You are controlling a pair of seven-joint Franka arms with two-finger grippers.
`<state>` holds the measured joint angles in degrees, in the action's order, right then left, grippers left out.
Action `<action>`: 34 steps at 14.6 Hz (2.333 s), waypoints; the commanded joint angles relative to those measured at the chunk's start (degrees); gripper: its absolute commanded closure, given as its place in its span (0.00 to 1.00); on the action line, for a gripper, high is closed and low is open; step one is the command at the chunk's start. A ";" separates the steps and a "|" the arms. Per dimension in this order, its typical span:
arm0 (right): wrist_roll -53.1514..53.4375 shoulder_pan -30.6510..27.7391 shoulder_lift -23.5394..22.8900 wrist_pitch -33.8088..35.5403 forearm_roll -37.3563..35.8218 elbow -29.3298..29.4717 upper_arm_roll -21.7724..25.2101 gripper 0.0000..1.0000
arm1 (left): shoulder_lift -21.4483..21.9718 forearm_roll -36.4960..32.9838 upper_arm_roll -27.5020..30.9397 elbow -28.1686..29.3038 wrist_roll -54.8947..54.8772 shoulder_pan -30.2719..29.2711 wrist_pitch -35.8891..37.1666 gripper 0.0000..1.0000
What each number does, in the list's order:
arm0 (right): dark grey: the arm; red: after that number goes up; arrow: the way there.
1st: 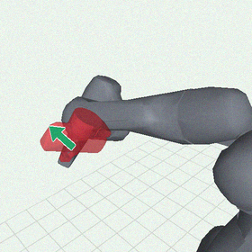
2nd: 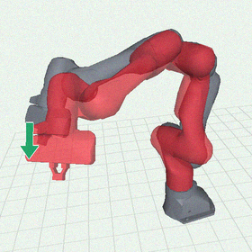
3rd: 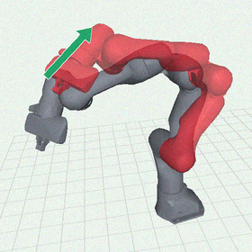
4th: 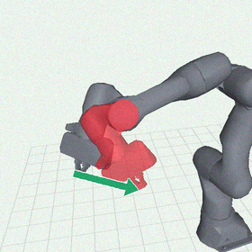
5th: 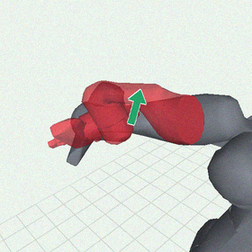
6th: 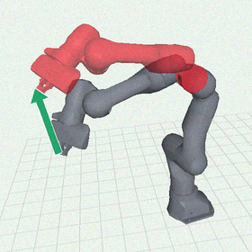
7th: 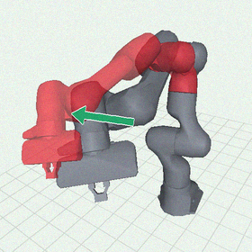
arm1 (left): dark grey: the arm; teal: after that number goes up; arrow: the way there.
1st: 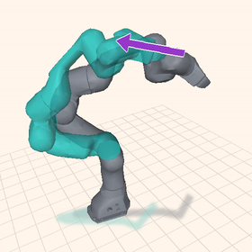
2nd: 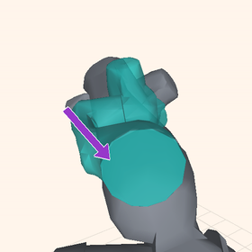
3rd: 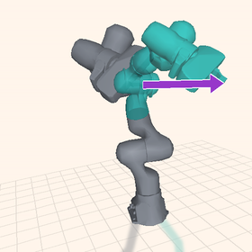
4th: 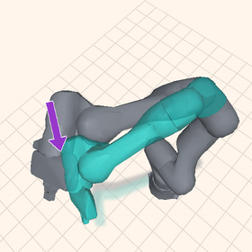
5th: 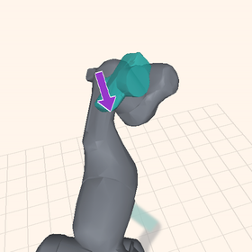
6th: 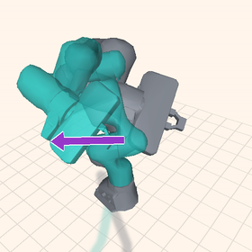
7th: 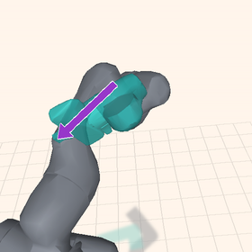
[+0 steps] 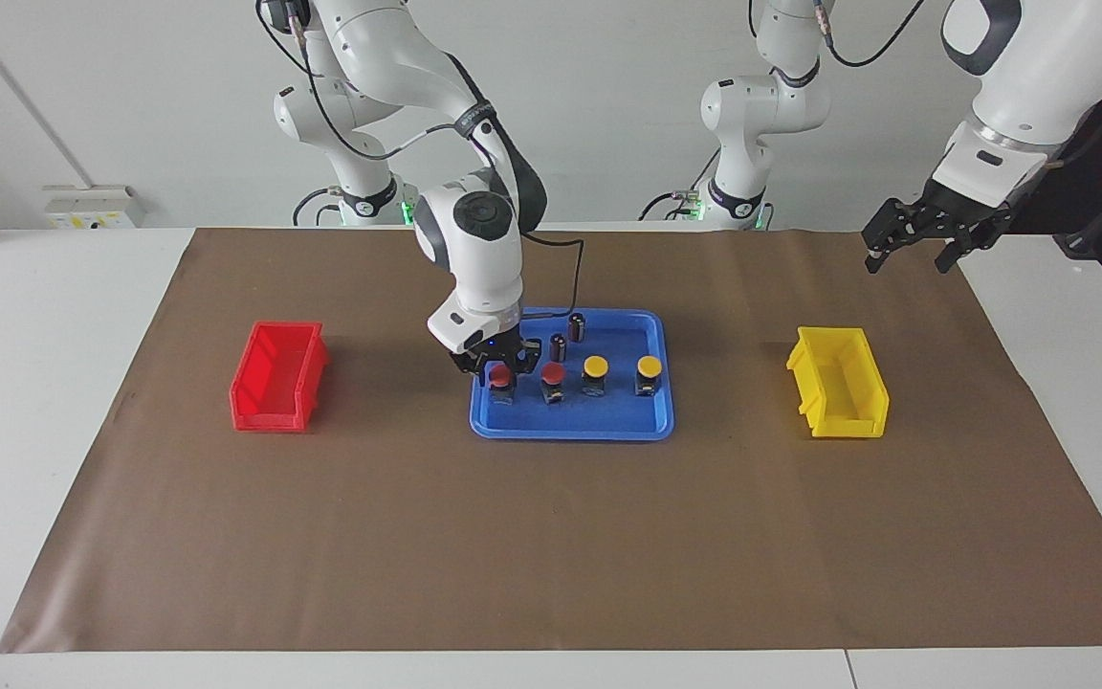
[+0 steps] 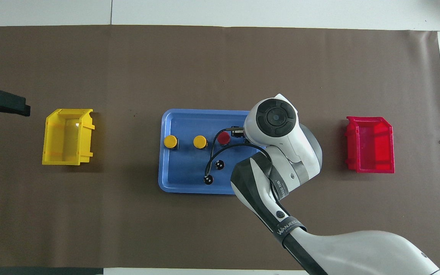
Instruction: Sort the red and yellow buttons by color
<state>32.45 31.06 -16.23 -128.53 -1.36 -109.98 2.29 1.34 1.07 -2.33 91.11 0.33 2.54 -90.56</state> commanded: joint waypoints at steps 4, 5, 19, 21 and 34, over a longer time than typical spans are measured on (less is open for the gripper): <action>-6.23 -2.22 0.41 15.28 -0.14 10.72 0.43 0.90 | 1.83 0.07 -0.74 6.70 5.54 4.29 -9.79 0.00; -10.61 -5.45 1.11 20.20 -0.05 13.97 0.44 0.90 | 1.39 0.07 -0.74 9.06 10.52 7.54 -12.86 0.00; -47.57 -36.16 20.80 10.59 0.22 -14.11 0.44 0.89 | -10.65 -0.02 -0.66 25.43 31.75 26.91 -39.43 0.28; -46.09 -35.98 20.98 8.74 0.22 -15.35 0.18 0.89 | -10.13 -0.02 -0.66 26.75 31.75 27.43 -39.43 0.28; -46.52 -35.19 23.97 -5.58 0.22 -29.49 0.26 0.89 | -9.78 -1.32 -0.39 15.80 34.92 27.09 -24.99 0.98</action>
<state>-13.31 -3.40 6.73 -131.24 -1.32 -136.96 2.81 -9.57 1.04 -3.91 112.36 34.57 29.06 -124.48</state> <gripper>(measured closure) 0.590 0.595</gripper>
